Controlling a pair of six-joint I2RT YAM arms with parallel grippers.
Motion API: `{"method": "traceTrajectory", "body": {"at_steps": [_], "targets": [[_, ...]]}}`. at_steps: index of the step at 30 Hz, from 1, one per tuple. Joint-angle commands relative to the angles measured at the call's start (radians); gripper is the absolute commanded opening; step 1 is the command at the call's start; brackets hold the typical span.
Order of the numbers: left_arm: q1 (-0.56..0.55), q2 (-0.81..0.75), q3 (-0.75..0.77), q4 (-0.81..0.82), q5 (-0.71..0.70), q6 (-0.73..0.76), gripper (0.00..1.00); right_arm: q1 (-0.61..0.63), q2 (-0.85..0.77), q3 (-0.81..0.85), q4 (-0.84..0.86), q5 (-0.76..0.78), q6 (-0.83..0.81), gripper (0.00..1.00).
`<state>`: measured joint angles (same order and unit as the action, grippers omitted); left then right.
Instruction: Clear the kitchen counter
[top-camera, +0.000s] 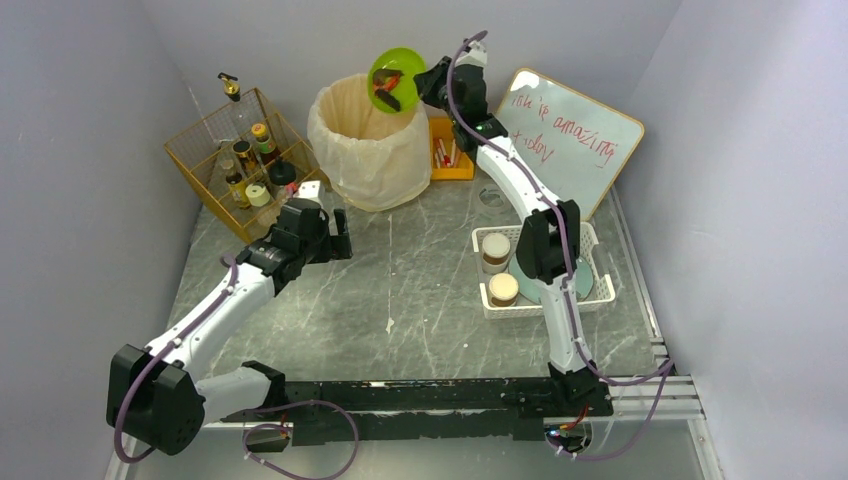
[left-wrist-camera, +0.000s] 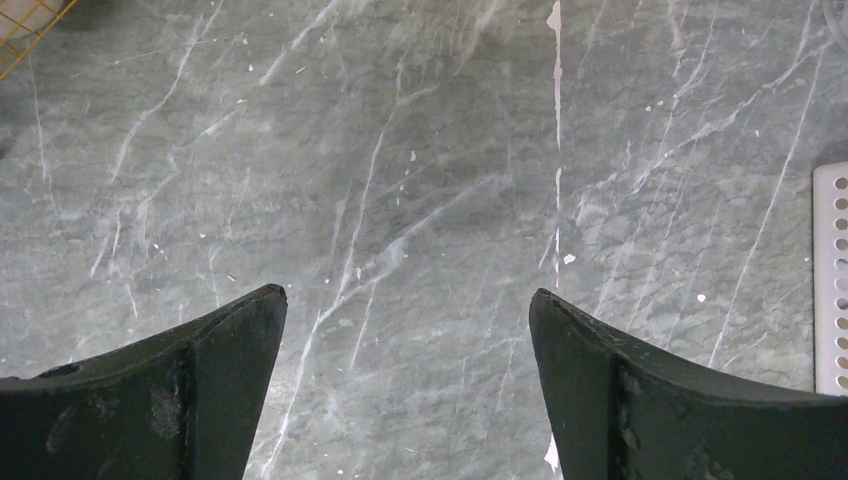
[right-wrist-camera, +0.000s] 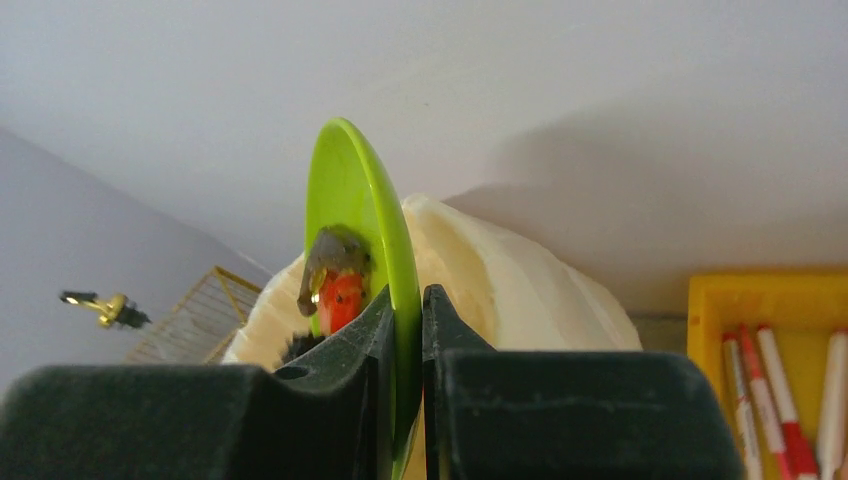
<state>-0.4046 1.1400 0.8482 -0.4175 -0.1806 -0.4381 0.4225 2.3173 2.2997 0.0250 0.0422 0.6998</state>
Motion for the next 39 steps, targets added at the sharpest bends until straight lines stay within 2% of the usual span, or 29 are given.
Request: {"method": "traceTrajectory", "body": {"at_steps": [1, 5, 8, 15, 18, 23, 27, 31, 39], "targets": [[0.003, 0.001, 0.008, 0.006, 0.015, 0.008, 0.95, 0.036, 0.012, 0.086, 0.194, -0.038, -0.282, 0.0], [0.003, -0.003, -0.006, 0.017, 0.013, -0.003, 0.95, 0.081, 0.048, 0.138, 0.215, -0.046, -0.516, 0.0], [0.003, 0.0, -0.018, 0.023, 0.019, -0.012, 0.94, 0.106, 0.048, 0.131, 0.244, -0.045, -0.602, 0.0], [0.003, 0.004, -0.019, 0.02, 0.021, -0.016, 0.93, 0.146, 0.007, 0.088, 0.277, 0.03, -0.68, 0.0], [0.003, -0.001, -0.017, 0.016, 0.014, -0.014, 0.93, 0.153, -0.046, 0.03, 0.289, 0.093, -0.663, 0.0], [0.003, -0.002, -0.023, 0.031, 0.036, -0.012, 0.94, 0.147, -0.245, -0.188, 0.325, 0.178, -0.569, 0.0], [0.003, 0.019, -0.014, 0.046, 0.053, -0.008, 0.94, 0.12, -0.469, -0.411, 0.289, 0.159, -0.435, 0.0], [0.003, 0.05, -0.01, 0.083, 0.073, -0.01, 0.94, 0.107, -0.719, -0.721, 0.283, 0.166, -0.346, 0.0], [0.002, 0.103, 0.035, 0.108, 0.062, -0.004, 0.97, 0.039, -1.174, -1.14, 0.131, 0.38, -0.229, 0.0]]}}
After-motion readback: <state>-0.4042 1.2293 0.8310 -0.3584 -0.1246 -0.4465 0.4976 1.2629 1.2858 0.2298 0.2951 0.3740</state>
